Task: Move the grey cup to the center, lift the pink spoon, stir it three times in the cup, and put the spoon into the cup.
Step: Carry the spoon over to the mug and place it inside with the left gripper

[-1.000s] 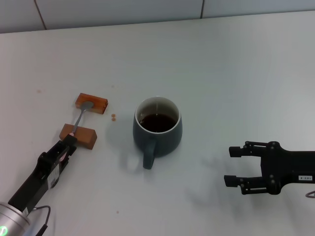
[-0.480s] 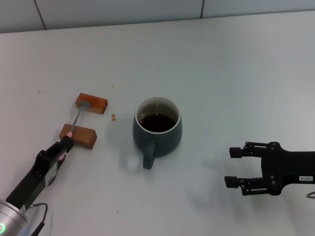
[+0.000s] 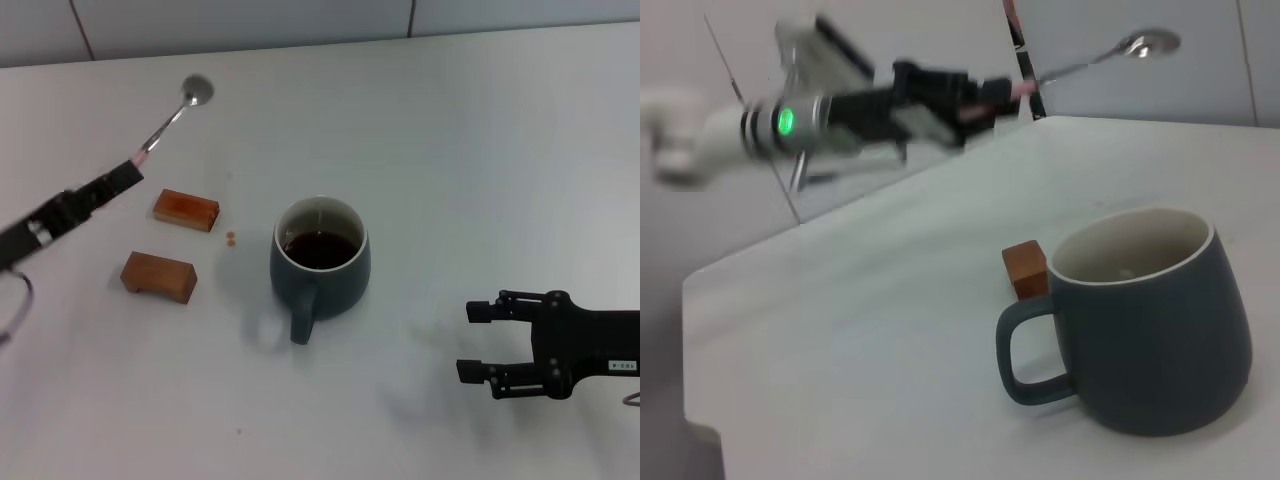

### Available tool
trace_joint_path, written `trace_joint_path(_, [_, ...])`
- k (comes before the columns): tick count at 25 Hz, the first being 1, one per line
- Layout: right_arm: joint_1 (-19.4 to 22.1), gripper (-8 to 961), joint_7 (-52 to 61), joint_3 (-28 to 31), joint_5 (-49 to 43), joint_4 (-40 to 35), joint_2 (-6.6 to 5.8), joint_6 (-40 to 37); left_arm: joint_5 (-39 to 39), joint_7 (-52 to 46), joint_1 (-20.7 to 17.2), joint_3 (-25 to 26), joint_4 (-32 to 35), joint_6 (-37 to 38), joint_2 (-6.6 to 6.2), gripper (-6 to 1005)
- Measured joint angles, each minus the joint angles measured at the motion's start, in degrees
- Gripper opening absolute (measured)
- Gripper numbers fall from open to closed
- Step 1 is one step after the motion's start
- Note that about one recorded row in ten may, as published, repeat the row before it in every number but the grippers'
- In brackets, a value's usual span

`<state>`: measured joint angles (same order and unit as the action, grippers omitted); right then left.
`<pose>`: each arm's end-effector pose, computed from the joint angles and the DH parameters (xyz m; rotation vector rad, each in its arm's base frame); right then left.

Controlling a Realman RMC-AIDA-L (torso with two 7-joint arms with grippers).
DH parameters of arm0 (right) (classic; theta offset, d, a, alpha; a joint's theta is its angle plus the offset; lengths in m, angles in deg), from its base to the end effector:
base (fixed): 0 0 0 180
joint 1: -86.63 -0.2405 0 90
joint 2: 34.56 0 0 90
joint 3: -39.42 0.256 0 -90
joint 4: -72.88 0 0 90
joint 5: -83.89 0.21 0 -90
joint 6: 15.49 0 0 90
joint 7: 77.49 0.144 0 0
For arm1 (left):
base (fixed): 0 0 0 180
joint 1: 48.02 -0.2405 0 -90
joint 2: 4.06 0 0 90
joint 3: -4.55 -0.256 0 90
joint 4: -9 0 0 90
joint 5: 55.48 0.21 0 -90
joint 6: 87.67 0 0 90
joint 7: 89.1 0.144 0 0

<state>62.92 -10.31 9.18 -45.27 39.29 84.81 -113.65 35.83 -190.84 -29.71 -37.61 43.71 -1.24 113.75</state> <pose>0.3121 0.2578 -0.0129 -2.8530 0.6428 0.6339 -0.3058 0.2996 0.0309 -2.1823 -1.3372 -1.1672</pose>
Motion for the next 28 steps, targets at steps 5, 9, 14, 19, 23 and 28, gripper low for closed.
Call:
trace_joint_path(5, [0.22,810,0.12,0.19,0.63,-0.27,0.07,-0.11,16.09,-9.0,2.53,-2.49,31.87,3.24,-1.77,127])
trace_joint_path(9, [0.23,810,0.12,0.04,1.66,-0.71,0.08,-0.23,23.44,-9.48,6.78,-2.83,41.08,9.28,-3.46,127])
trace_joint_path(14, [0.24,810,0.48,0.27,2.57,-1.9,0.14,-1.68,32.73,-7.62,14.48,-3.31,47.2,20.33,-5.15,127])
trace_joint_path(19, [0.25,810,1.49,0.07,2.96,-3.19,0.15,-2.26,38.8,-5.13,19.18,-6.85,52.45,26.12,-4.0,127])
trace_joint_path(23, [0.21,811,1.56,-0.13,3.09,-3.75,0.16,-2.47,43.05,-5.06,21.65,-13.42,55.27,26.76,-2.55,127])
trace_joint_path(28, [0.0,811,1.59,-0.31,3.13,-4.01,0.16,-2.86,48.35,-4.58,24.78,-17.94,55.2,27.01,-0.42,127])
